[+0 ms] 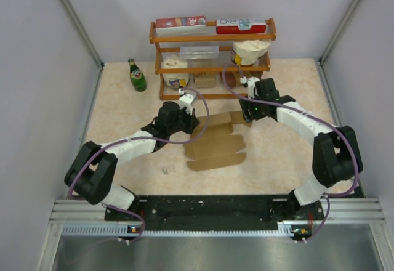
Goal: Fold the paper box
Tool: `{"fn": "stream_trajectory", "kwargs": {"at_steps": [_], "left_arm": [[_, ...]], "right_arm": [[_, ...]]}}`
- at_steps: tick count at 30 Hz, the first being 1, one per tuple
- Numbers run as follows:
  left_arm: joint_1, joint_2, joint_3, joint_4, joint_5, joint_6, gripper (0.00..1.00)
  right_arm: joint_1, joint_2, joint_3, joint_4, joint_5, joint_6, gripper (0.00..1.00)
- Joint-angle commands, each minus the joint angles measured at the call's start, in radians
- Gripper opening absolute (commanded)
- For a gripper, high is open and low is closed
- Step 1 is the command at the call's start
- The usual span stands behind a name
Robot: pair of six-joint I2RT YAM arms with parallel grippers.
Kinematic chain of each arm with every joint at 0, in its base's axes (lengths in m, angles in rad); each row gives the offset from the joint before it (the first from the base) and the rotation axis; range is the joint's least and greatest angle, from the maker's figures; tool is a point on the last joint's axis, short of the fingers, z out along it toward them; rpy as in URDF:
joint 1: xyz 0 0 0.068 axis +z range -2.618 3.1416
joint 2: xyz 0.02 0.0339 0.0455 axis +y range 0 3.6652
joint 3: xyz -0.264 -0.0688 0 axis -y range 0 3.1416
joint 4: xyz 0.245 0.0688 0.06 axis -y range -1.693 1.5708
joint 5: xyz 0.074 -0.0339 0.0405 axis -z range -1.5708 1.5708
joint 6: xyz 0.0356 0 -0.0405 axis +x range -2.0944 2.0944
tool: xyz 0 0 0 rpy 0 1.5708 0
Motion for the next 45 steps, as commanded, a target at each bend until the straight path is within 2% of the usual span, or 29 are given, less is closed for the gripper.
{"fn": "stream_trajectory", "kwargs": {"at_steps": [1, 10, 14, 16, 24, 28, 45], "left_arm": [[-0.001, 0.011, 0.026, 0.017, 0.010, -0.008, 0.00], [-0.001, 0.006, 0.028, 0.016, 0.012, -0.008, 0.00], [-0.002, 0.005, 0.026, 0.017, 0.012, -0.008, 0.00], [-0.002, 0.005, 0.025, 0.016, 0.012, -0.008, 0.00], [-0.002, 0.001, 0.026, 0.016, 0.012, -0.008, 0.00], [-0.001, 0.003, 0.025, 0.017, 0.015, -0.009, 0.00], [-0.002, 0.001, 0.025, 0.017, 0.018, -0.013, 0.00]], "right_arm": [[-0.013, 0.029, 0.084, 0.025, -0.028, -0.073, 0.57], [-0.013, 0.064, 0.073, 0.026, -0.099, -0.022, 0.44], [-0.013, 0.055, 0.053, 0.034, -0.128, 0.013, 0.29], [-0.013, 0.047, 0.044, 0.036, -0.142, 0.032, 0.24], [-0.011, -0.008, 0.000, 0.034, -0.189, 0.091, 0.25], [-0.013, -0.037, -0.033, 0.031, -0.191, 0.099, 0.31], [0.001, -0.049, -0.036, -0.016, -0.112, 0.118, 0.25]]}}
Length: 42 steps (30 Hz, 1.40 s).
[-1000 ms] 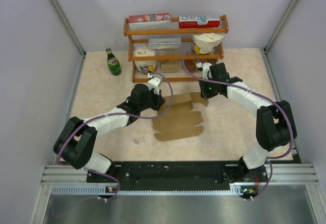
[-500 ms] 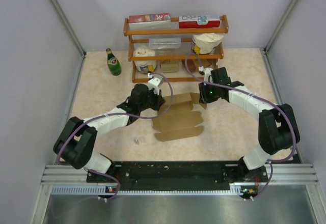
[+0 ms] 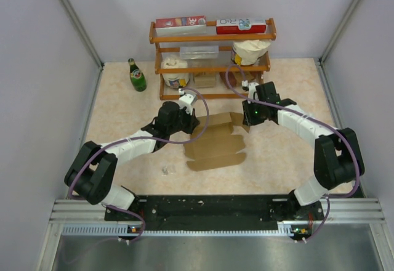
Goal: Fold the paper box
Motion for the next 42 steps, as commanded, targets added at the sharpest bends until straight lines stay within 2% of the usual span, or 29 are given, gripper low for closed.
{"fn": "stream_trajectory", "kwargs": {"at_steps": [1, 9, 27, 42], "left_arm": [[-0.001, 0.001, 0.026, 0.017, 0.014, -0.010, 0.00], [-0.002, 0.000, 0.023, 0.017, 0.014, -0.008, 0.00], [-0.002, 0.000, 0.024, 0.017, 0.020, -0.010, 0.00], [-0.001, -0.003, 0.023, 0.018, 0.025, -0.013, 0.00]], "right_arm": [[-0.001, -0.029, 0.009, -0.007, 0.039, 0.015, 0.24], [0.002, -0.032, 0.032, -0.021, 0.049, 0.052, 0.00], [0.042, -0.058, 0.071, -0.048, -0.063, 0.170, 0.00], [0.171, -0.038, 0.015, -0.033, 0.015, 0.161, 0.02]]}}
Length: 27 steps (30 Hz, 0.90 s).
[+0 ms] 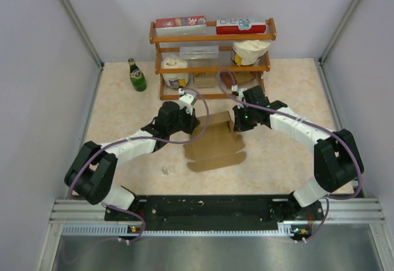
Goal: Fold the paper box
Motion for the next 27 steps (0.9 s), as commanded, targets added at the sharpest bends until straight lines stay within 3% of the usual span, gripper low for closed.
{"fn": "stream_trajectory", "kwargs": {"at_steps": [1, 6, 21, 27], "left_arm": [[-0.002, -0.003, 0.024, 0.018, 0.019, -0.010, 0.00], [-0.002, -0.003, 0.023, 0.019, 0.021, -0.008, 0.00], [-0.002, 0.000, 0.021, 0.021, 0.025, -0.007, 0.00], [-0.001, -0.002, 0.021, 0.019, 0.027, -0.007, 0.00]], "right_arm": [[0.043, -0.023, -0.011, 0.045, 0.030, -0.003, 0.02], [0.048, -0.024, -0.049, 0.075, 0.036, -0.006, 0.10], [0.052, -0.159, -0.068, 0.092, 0.036, -0.020, 0.51], [0.034, -0.256, -0.049, 0.118, 0.179, 0.006, 0.54]]}}
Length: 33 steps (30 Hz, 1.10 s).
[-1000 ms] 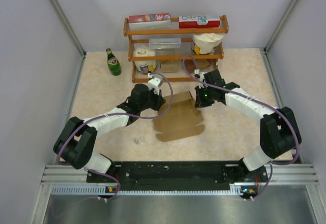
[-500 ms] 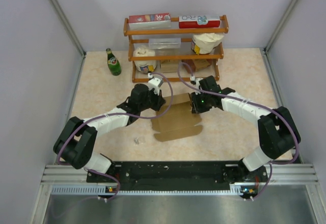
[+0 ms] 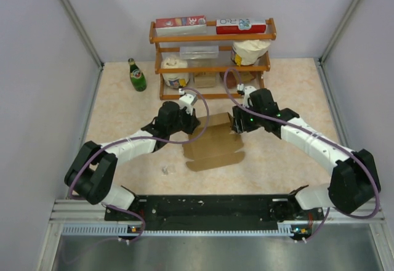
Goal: Fold the paper box
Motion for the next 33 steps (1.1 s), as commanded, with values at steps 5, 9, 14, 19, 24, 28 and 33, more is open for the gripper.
{"fn": "stream_trajectory", "kwargs": {"at_steps": [5, 9, 14, 19, 24, 28, 33], "left_arm": [[-0.002, 0.000, 0.021, 0.020, 0.018, -0.005, 0.00], [-0.001, -0.002, 0.021, 0.022, 0.018, -0.008, 0.00], [-0.002, -0.005, 0.020, 0.022, 0.020, -0.005, 0.00], [-0.001, -0.003, 0.023, 0.022, 0.023, -0.006, 0.00], [-0.002, 0.003, 0.023, 0.023, 0.026, -0.006, 0.00], [-0.001, 0.005, 0.023, 0.025, 0.029, -0.006, 0.00], [-0.002, 0.006, 0.023, 0.023, 0.029, -0.006, 0.00]], "right_arm": [[-0.066, -0.042, 0.050, 0.124, 0.274, 0.062, 0.44], [-0.097, 0.072, 0.075, 0.137, 0.297, 0.068, 0.26], [-0.097, 0.159, 0.044, 0.233, 0.153, 0.048, 0.19], [-0.097, 0.176, -0.013, 0.302, 0.039, 0.055, 0.19], [-0.097, 0.191, -0.043, 0.356, -0.100, 0.042, 0.20], [-0.097, 0.191, -0.082, 0.420, -0.163, 0.021, 0.22], [-0.095, 0.207, -0.120, 0.483, -0.188, -0.027, 0.31]]}}
